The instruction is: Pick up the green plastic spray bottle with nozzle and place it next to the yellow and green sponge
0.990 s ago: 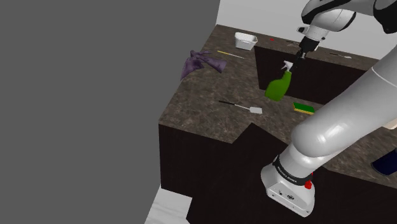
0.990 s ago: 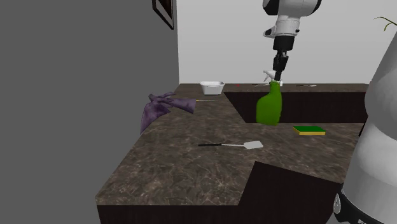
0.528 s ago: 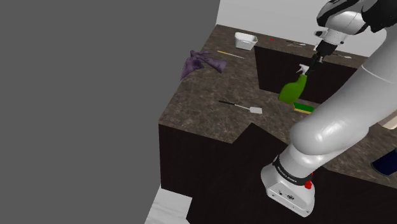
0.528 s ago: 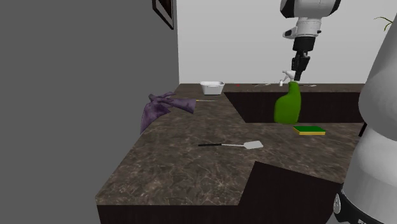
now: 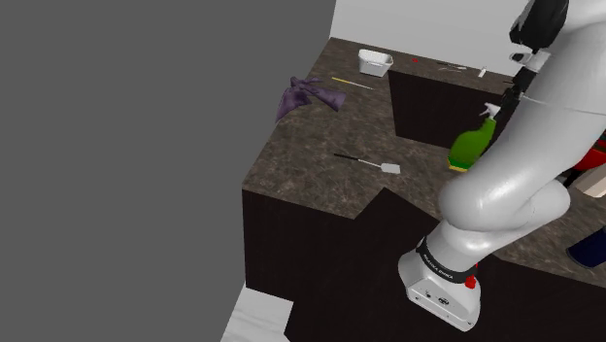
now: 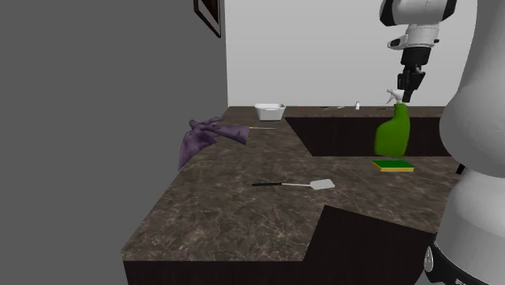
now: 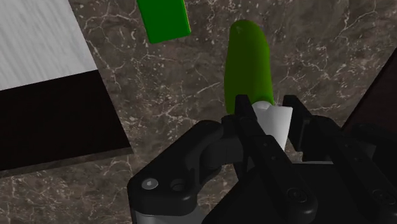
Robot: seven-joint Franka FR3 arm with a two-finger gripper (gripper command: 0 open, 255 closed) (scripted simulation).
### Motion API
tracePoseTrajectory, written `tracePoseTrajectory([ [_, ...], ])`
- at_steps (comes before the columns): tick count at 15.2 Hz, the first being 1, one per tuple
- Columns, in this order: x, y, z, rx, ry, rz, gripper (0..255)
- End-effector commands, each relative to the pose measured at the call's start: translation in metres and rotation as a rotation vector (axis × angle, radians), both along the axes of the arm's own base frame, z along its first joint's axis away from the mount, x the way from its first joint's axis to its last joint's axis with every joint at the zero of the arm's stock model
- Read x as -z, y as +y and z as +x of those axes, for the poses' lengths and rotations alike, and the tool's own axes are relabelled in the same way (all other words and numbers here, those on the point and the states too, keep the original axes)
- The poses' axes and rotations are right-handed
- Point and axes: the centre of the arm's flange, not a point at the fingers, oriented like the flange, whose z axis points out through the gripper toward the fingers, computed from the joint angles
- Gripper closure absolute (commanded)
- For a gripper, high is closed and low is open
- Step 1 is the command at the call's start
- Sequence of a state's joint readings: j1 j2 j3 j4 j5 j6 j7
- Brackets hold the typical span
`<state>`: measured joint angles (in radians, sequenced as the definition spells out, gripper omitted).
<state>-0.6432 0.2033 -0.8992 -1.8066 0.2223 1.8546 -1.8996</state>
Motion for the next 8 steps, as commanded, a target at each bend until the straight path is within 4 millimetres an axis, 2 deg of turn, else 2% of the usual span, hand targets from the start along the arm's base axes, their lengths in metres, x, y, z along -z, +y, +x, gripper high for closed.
tracePoseTrajectory([
  [1,0.0,-0.013,-0.025,-0.003,-0.001,0.0,255],
  [8,0.0,-0.065,-0.102,-0.003,-0.001,0.0,255],
])
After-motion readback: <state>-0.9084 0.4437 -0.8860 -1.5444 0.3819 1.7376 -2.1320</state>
